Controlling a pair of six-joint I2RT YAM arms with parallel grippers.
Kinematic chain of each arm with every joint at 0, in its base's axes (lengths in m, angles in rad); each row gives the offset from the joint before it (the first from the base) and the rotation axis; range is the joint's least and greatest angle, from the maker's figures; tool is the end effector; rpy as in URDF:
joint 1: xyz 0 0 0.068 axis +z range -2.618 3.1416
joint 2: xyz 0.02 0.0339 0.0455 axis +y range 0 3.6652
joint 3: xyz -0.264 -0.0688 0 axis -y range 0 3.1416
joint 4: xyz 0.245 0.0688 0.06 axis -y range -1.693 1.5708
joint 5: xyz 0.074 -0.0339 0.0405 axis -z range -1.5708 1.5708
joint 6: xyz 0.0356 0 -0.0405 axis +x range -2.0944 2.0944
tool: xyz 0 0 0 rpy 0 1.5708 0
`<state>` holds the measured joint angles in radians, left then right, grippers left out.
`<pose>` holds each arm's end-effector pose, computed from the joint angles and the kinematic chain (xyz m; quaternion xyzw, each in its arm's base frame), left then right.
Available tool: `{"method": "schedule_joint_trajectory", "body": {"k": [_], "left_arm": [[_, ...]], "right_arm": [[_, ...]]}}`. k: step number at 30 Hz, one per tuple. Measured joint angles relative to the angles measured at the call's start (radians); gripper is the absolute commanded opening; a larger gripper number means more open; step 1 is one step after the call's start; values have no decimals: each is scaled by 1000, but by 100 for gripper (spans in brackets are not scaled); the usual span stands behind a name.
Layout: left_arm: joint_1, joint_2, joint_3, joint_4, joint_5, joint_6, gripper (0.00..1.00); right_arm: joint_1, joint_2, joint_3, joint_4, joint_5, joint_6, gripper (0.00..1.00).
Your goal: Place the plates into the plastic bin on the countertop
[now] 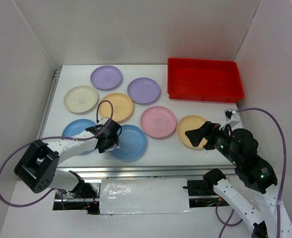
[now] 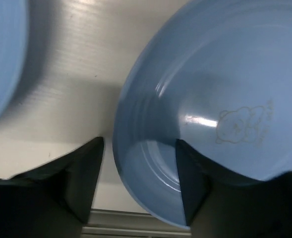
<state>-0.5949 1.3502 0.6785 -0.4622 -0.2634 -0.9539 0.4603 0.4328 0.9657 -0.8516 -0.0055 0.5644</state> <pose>0.2016 -0.1253 0.1674 -0.2008 0.9472 -0.0586 0.2432 0.0581 0.0290 0.3660 0.0405 0.8093 0.2892 0.5096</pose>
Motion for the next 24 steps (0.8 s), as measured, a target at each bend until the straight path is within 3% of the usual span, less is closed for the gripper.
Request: {"method": "schedule_joint_trajectory", "body": {"k": [4,8,16,21,24], "left_arm": [[-43,22,0,10,-45,-66,20],[-87,-38,-1,7,-82,-158,1],[-206,-271,6,-228,-198,-227,0],[-248,-340,100,-312,-209,-179,0],[-259,-380,144,-308,-190,-139,0]], "right_arm": [[0,2,-10,6,-18,4,100],[0,2,-11,21,-31,8,100],[13,76,-111,155,-71,50,100],[113,401,-120,279,-13,84,99],[177,590,-120,339,25,98,93]]}}
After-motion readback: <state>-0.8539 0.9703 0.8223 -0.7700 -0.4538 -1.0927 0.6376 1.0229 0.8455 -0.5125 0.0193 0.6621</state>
